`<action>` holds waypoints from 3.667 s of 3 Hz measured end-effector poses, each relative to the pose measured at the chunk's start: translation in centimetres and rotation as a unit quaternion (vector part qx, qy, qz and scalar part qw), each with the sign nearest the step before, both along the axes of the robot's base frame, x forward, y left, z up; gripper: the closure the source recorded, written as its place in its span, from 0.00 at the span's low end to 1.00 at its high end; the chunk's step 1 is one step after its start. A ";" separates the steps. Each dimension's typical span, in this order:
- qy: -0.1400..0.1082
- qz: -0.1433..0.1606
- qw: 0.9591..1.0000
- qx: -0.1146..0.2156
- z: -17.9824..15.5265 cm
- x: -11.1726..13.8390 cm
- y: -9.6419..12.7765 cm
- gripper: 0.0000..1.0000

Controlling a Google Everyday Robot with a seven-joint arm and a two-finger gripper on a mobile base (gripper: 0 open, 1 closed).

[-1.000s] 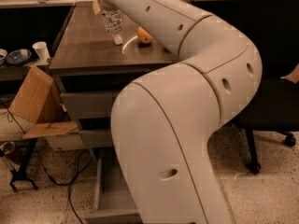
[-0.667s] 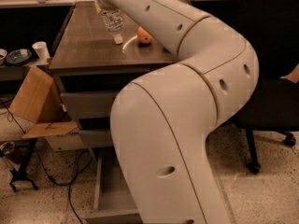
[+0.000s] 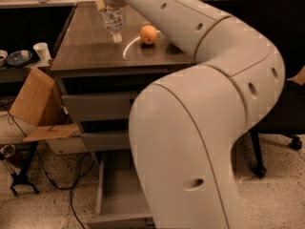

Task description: Place blue plastic bottle into bottom drawer

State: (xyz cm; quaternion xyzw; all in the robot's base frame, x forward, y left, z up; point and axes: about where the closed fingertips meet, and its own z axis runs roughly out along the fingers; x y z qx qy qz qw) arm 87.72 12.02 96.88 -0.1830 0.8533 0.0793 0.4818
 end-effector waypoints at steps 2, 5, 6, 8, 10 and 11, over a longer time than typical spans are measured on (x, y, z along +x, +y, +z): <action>0.009 0.103 0.993 0.057 4.0 -6.5 -4.0 1.00; 0.006 0.234 0.969 -0.075 1.8 -19.2 -17.6 1.00; 0.014 0.291 0.936 -0.197 -2.2 -22.3 -17.7 1.00; 0.049 0.328 0.906 -0.264 -10.0 -24.6 -17.4 1.00; 0.029 0.383 0.879 -0.284 -13.4 -28.2 -9.2 1.00; 0.037 0.421 0.847 -0.322 -19.0 -32.4 -5.2 1.00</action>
Offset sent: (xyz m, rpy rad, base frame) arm -0.1049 -0.0831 0.0620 0.1493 0.0275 0.3525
